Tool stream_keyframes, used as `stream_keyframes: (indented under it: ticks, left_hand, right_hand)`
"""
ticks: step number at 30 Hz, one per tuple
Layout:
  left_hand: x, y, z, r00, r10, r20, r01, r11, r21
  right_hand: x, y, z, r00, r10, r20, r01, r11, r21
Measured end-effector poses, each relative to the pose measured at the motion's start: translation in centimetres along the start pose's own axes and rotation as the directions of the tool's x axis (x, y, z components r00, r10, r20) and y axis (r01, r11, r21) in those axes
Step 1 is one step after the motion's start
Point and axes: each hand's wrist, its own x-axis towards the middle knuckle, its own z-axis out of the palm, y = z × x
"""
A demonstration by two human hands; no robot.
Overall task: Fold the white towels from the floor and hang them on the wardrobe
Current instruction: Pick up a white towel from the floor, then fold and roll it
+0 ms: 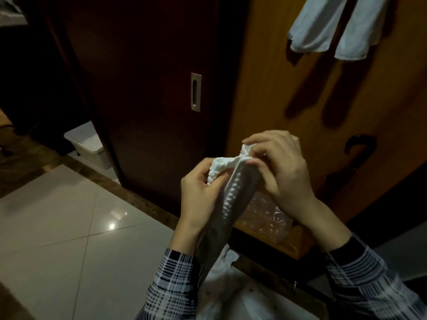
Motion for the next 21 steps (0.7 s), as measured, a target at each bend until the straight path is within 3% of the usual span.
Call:
stream_keyframes:
  ticks: [2,9,17,21]
  left_hand:
    - [0.2,-0.1,-0.2,1.0,0.012,0.003,-0.012,1.0,0.014]
    - [0.5,0.2,0.2,1.0,-0.017,0.02,0.019,0.992,-0.128]
    - [1.4,-1.3,-0.9,0.978,-0.082,0.19,0.123,0.969,-0.215]
    - [1.6,-2.1,-2.1,0.992,-0.122,0.04,0.126,0.983,-0.133]
  right_hand:
    - [0.3,0.3,-0.1,0.999,0.039,-0.006,-0.039,0.998,0.045]
    - [0.4,0.3,1.0,0.997,-0.072,0.014,0.07,0.992,0.104]
    - [-0.7,0.7,1.0,0.973,-0.136,-0.185,0.149,0.987,0.059]
    - [-1.3,1.4,0.1,0.967,-0.208,-0.147,0.218,0.974,0.055]
